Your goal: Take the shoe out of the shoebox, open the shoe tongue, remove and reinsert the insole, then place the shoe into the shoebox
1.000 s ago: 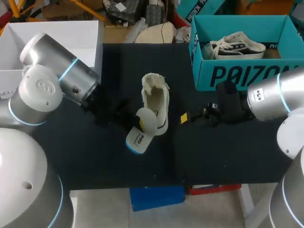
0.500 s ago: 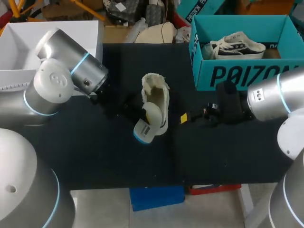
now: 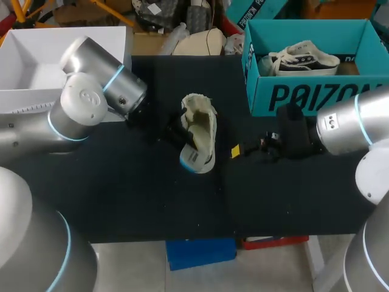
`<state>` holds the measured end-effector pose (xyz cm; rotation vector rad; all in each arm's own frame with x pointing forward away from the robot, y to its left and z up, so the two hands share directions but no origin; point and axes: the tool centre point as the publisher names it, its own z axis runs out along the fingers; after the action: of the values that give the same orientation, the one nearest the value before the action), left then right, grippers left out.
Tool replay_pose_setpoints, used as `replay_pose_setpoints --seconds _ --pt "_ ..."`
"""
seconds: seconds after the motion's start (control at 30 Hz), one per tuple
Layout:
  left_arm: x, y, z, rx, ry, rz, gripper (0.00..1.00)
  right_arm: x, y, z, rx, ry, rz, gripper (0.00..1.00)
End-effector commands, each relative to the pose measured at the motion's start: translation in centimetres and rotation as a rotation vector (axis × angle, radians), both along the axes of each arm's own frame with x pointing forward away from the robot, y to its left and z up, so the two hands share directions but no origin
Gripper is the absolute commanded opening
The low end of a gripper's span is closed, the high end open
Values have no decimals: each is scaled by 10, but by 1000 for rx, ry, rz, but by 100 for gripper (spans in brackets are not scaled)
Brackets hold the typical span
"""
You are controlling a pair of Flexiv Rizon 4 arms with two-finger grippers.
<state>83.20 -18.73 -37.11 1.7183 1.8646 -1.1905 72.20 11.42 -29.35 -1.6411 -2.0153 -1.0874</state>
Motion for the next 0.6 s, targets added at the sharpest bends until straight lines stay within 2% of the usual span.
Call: replay_pose_setpoints --seconds 0.03,0.23,0.27,0.33,0.4,0.43,0.53,0.6 --pt "12 -7 -11 2 3 15 0 0 1 0 -3 1 -1 100" --pt "22 -14 -15 20 -48 94 0 0 1 0 -3 1 -1 100" --pt "22 -15 -17 30 -52 101 8 0 1 0 -3 1 -1 100" --pt "22 -15 -18 45 -55 107 67 0 1 0 -3 1 -1 100" --pt "21 -15 -18 51 -59 107 87 0 1 0 -3 1 -1 100" --pt "19 -14 -15 51 -58 107 100 0 1 0 -3 1 -1 100" --pt "13 -12 -4 45 -62 102 100 0 1 0 -3 1 -1 100" --pt "8 -10 4 40 -60 96 93 0 1 0 -3 1 -1 100"
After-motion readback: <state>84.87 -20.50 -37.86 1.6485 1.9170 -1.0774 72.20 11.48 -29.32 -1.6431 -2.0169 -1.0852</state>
